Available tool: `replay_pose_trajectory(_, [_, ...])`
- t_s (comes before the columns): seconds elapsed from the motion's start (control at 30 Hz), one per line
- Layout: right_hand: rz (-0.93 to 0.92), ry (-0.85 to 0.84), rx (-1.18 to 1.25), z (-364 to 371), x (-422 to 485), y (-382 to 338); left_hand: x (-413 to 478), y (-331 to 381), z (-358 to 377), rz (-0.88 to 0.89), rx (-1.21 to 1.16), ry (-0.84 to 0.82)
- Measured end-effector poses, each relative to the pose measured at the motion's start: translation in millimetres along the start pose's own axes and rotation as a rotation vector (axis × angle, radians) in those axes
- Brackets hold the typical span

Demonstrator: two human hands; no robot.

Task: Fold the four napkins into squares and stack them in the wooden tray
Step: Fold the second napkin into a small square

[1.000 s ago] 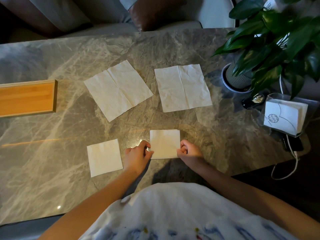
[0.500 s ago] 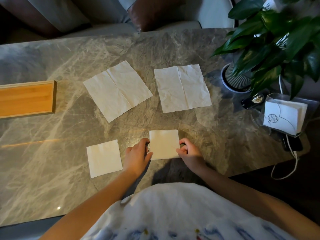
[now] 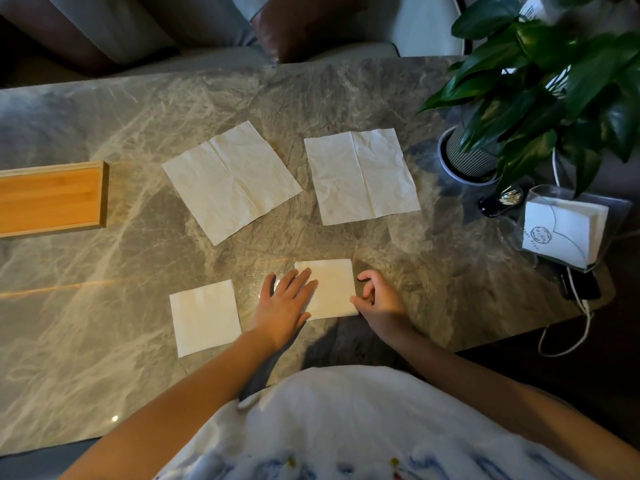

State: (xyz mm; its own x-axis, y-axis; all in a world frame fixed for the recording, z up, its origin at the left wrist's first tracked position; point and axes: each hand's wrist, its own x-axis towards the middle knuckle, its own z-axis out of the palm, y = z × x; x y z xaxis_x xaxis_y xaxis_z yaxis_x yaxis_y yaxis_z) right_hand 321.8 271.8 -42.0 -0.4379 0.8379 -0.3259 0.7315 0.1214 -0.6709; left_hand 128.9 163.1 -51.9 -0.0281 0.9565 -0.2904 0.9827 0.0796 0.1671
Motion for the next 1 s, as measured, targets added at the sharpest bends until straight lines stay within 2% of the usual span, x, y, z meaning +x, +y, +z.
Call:
replay_pose_trajectory(0.1, [-0.229, 0.027, -0.242, -6.1, 7.1, -13.6, 0.5, -1.0, 2.9, -0.004, 0.003, -0.005])
replay_pose_trajectory(0.23, [-0.419, -0.182, -0.550, 0.8, 16.0, -40.4, 1.2, -1.4, 8.3, -0.025, -0.005, -0.028])
replay_pose_trajectory(0.4, [-0.326, -0.346, -0.688, 12.5, 17.6, -43.6, 4.7, -7.1, 11.3, -0.051, 0.011, -0.070])
replay_pose_trajectory(0.7, [-0.276, -0.326, -0.696, -9.7, 21.9, -3.8, 3.1, -15.2, 14.2, -0.067, -0.031, -0.091])
replay_pose_trajectory(1.0, [-0.270, -0.322, -0.696, -9.4, 23.6, 4.6, -4.8, -12.8, 0.4, -0.201, -0.165, -0.101])
